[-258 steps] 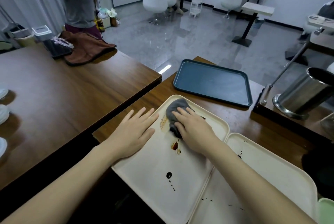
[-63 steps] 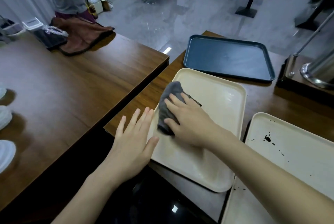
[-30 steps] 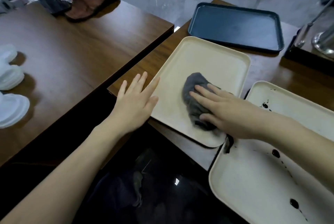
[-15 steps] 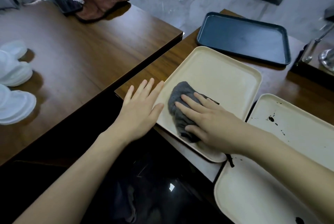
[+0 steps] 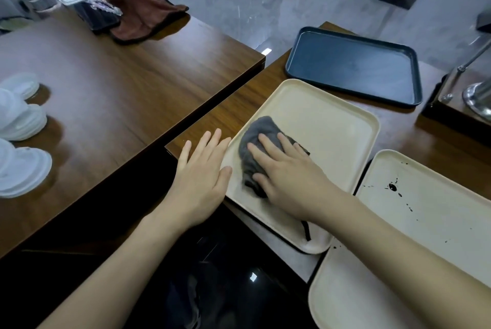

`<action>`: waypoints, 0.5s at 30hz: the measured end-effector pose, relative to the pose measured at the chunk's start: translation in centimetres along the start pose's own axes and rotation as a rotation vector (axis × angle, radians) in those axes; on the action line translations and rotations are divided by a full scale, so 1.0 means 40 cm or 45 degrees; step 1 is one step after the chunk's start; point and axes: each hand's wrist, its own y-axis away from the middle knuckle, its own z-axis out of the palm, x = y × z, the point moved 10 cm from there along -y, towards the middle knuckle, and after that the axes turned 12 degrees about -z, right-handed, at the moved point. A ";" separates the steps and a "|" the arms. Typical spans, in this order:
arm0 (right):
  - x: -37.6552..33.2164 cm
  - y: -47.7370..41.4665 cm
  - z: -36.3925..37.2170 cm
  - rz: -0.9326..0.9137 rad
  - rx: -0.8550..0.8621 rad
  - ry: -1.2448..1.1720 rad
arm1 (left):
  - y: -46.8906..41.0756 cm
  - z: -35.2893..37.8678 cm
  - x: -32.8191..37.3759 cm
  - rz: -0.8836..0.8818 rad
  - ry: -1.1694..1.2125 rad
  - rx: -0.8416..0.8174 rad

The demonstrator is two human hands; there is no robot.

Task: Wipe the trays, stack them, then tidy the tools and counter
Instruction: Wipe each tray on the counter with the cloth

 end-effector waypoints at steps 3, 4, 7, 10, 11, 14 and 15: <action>-0.078 0.004 0.015 -0.173 0.018 0.012 | 0.004 -0.001 0.000 0.011 0.009 0.000; -0.066 -0.002 0.015 -0.186 0.011 0.000 | 0.005 -0.001 0.000 0.013 0.014 -0.008; 0.077 -0.043 -0.022 0.039 0.081 0.003 | 0.006 0.001 -0.004 0.012 -0.018 -0.018; 0.064 -0.039 -0.022 0.034 0.072 0.007 | 0.007 0.002 -0.002 0.014 0.003 -0.004; 0.006 -0.024 -0.008 -0.070 0.063 -0.007 | 0.006 0.000 -0.002 0.014 0.019 -0.001; -0.047 -0.010 0.016 -0.219 0.015 -0.038 | 0.006 0.000 -0.003 0.014 0.038 -0.024; -0.016 -0.028 0.006 -0.182 0.030 -0.028 | 0.008 -0.001 -0.002 0.013 0.035 -0.030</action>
